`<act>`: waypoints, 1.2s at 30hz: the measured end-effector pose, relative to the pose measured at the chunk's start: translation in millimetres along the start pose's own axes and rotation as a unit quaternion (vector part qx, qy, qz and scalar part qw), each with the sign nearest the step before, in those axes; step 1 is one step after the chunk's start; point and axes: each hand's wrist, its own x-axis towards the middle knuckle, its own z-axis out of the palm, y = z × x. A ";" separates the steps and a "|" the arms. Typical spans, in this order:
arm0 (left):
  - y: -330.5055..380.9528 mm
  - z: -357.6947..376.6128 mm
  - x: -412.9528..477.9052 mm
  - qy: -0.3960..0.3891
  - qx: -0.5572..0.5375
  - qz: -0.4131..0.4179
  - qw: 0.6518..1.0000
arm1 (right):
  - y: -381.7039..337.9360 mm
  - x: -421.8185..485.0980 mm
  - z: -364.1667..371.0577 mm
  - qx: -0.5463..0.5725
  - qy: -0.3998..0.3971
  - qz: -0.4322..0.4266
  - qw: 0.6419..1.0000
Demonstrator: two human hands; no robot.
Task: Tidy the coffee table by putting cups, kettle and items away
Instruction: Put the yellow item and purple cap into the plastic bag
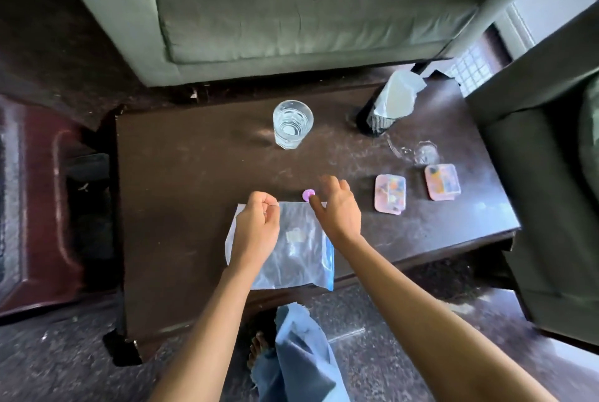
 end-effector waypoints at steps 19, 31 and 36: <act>-39.0 -44.5 15.7 0.059 -0.042 -0.059 0.996 | -45.4 20.5 26.3 0.013 -0.023 -0.094 0.995; -79.5 -161.4 24.7 0.216 -0.117 -0.101 0.964 | -267.5 28.9 47.3 0.078 -0.037 -0.370 0.925; -97.4 -198.3 28.8 0.261 -0.107 -0.123 0.952 | -356.3 25.3 68.2 0.085 -0.084 -0.455 0.882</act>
